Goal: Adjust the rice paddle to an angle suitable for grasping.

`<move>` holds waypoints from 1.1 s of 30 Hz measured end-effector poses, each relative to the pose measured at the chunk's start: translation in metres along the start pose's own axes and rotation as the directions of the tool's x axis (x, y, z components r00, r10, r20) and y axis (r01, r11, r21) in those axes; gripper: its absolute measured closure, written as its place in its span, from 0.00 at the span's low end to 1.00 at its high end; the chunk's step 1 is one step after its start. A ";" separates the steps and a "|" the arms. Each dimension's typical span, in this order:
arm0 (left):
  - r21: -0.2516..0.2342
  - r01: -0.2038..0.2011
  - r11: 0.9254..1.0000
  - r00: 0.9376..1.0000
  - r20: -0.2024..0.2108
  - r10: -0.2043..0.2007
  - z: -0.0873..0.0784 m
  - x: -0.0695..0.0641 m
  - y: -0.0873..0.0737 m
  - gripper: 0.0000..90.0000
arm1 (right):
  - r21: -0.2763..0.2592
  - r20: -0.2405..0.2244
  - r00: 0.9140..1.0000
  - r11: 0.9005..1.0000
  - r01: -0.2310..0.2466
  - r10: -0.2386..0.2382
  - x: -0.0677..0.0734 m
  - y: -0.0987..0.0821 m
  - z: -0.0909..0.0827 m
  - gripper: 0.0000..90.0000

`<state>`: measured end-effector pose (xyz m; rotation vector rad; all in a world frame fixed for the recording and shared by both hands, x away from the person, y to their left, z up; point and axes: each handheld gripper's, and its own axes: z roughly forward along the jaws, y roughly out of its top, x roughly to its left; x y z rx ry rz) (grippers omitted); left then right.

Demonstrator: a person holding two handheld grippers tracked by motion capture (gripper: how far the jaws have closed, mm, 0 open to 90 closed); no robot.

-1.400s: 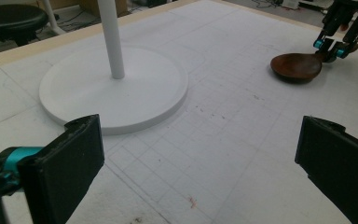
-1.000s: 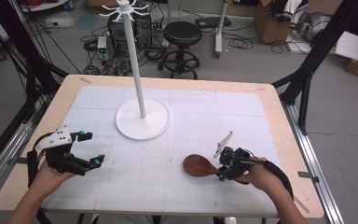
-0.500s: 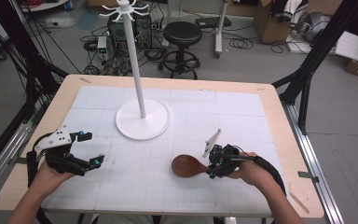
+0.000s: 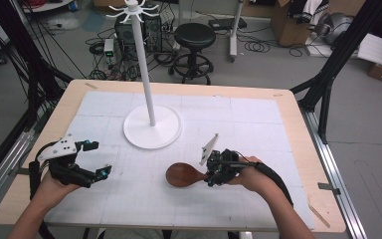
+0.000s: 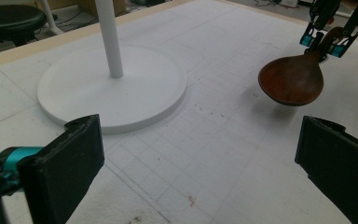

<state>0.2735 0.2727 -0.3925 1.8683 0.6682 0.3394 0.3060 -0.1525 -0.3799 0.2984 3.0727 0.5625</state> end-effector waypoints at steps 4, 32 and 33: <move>-0.005 0.001 1.000 1.000 0.000 -0.001 -0.001 0.000 0.000 0.02 | -0.010 -0.018 0.999 0.999 0.031 -0.031 0.003 0.014 0.007 0.87; 0.010 -0.034 0.999 0.999 0.012 0.034 0.000 -0.003 0.000 0.02 | -0.030 -0.038 0.972 0.972 0.233 -0.234 0.013 0.088 0.049 0.87; 0.011 -0.035 0.999 0.999 0.012 0.035 0.000 -0.003 0.000 0.02 | -0.029 -0.045 0.970 0.971 0.239 -0.240 0.013 0.090 0.051 0.86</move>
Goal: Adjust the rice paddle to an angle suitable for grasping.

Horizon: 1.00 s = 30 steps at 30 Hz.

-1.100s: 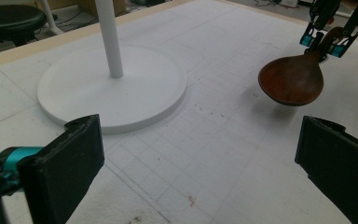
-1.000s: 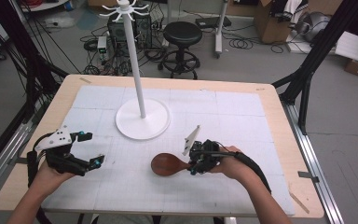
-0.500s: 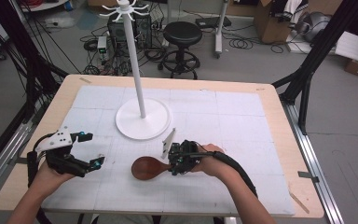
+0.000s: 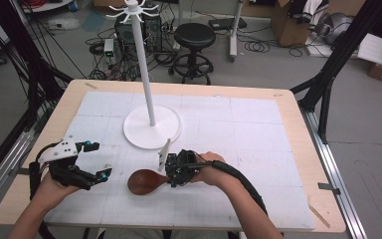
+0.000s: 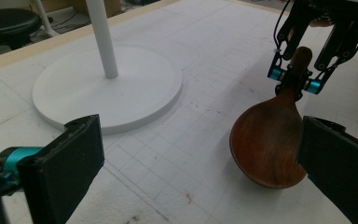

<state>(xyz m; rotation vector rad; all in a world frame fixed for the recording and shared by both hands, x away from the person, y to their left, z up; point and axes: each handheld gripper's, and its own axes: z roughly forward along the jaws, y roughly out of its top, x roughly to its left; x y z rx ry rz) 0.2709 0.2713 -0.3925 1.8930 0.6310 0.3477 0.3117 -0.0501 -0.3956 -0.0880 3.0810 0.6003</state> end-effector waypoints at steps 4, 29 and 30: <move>-0.001 0.000 1.000 1.000 -0.001 0.000 0.000 0.000 0.000 0.02 | 0.007 -0.012 1.000 1.000 0.007 -0.007 -0.002 0.003 0.005 0.87; 0.005 -0.002 1.000 1.000 0.004 0.002 0.001 0.001 -0.001 0.02 | 0.041 -0.032 0.993 0.993 0.111 -0.109 -0.011 0.011 0.029 0.86; 0.005 -0.002 1.000 1.000 0.004 0.002 0.001 0.001 -0.001 0.02 | 0.041 -0.032 0.993 0.993 0.111 -0.109 -0.011 0.011 0.029 0.86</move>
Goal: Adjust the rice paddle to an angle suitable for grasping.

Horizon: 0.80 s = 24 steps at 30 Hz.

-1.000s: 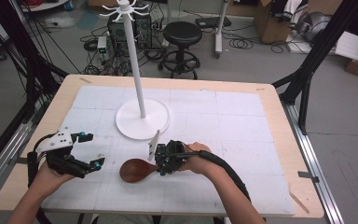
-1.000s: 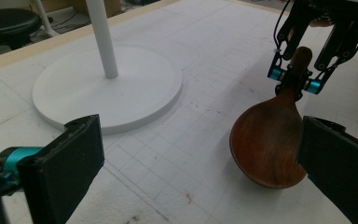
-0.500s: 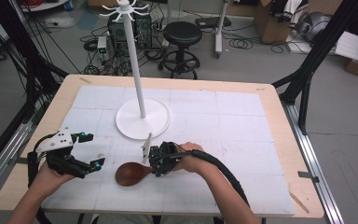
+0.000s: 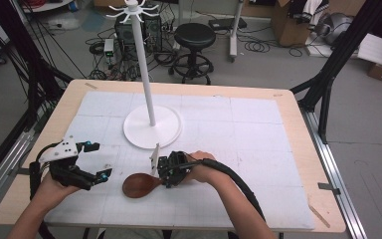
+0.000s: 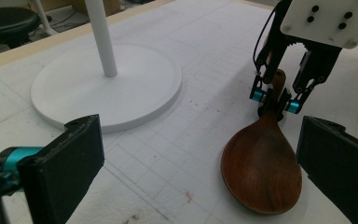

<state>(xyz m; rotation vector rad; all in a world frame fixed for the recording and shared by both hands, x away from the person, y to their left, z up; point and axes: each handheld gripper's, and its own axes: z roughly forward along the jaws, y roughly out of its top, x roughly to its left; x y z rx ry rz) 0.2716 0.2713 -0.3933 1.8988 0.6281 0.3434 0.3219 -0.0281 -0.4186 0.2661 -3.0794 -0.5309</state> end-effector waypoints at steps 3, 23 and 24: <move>0.002 0.002 1.000 1.000 0.002 -0.002 0.001 -0.001 0.000 0.02 | 0.001 0.002 1.000 1.000 -0.001 0.001 0.000 0.000 0.000 0.85; -0.002 0.004 1.000 1.000 -0.006 -0.004 -0.001 -0.001 -0.001 0.02 | 0.036 0.028 0.995 0.994 -0.101 0.100 0.019 -0.027 -0.036 0.82; -0.002 0.004 1.000 1.000 -0.006 -0.004 -0.001 -0.001 -0.001 0.02 | 0.036 0.028 0.995 0.994 -0.101 0.100 0.019 -0.027 -0.036 0.82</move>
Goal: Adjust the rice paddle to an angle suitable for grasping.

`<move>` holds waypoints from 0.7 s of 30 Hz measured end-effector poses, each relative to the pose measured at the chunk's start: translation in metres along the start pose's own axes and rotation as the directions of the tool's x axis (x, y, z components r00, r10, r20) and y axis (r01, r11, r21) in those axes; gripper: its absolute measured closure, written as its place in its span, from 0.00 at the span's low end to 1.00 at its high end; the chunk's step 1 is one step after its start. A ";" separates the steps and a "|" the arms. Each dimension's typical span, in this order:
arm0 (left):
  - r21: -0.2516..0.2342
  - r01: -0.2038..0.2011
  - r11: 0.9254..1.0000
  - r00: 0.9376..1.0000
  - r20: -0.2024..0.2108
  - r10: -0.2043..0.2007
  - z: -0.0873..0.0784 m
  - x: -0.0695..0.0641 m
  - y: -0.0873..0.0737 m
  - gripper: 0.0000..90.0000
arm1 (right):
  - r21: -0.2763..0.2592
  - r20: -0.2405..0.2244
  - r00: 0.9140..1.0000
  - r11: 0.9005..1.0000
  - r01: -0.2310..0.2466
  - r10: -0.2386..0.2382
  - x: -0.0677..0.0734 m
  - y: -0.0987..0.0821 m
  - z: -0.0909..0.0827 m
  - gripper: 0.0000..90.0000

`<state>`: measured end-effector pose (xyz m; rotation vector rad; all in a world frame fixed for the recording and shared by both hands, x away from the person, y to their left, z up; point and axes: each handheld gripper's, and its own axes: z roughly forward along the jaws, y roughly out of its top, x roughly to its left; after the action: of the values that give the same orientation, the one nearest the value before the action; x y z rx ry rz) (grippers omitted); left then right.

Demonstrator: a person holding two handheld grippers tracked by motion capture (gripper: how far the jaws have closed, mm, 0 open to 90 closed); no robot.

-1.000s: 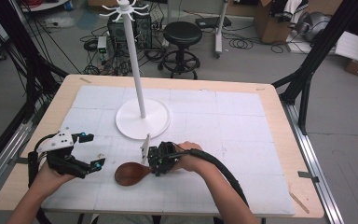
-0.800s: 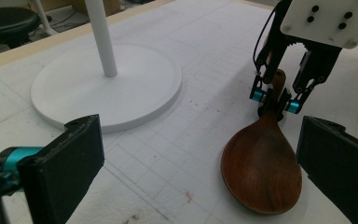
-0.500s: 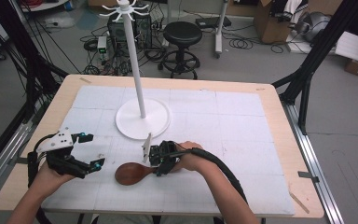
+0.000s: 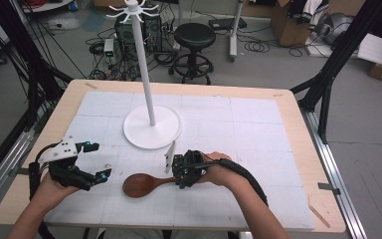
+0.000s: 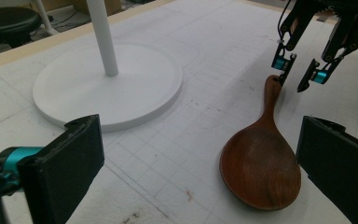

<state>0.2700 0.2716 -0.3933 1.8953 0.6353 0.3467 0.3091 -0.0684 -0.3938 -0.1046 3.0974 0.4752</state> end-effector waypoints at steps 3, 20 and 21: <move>0.000 0.000 1.000 1.000 0.000 0.000 0.000 0.000 0.000 0.02 | 0.051 0.002 1.000 0.999 -0.003 0.003 0.000 -0.004 0.005 0.87; 0.008 -0.005 1.000 1.000 0.002 0.005 0.001 -0.001 0.000 0.02 | 0.130 0.053 0.998 0.991 -0.027 0.020 -0.008 -0.008 0.016 0.99; 0.009 -0.005 1.000 1.000 0.001 0.005 0.001 -0.001 0.000 0.02 | 0.131 0.072 0.997 0.991 -0.035 0.026 -0.009 -0.008 0.017 0.99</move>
<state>0.2700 0.2704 -0.3940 1.9061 0.6327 0.3458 0.3189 -0.0705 -0.4121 -0.0387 3.0543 0.2662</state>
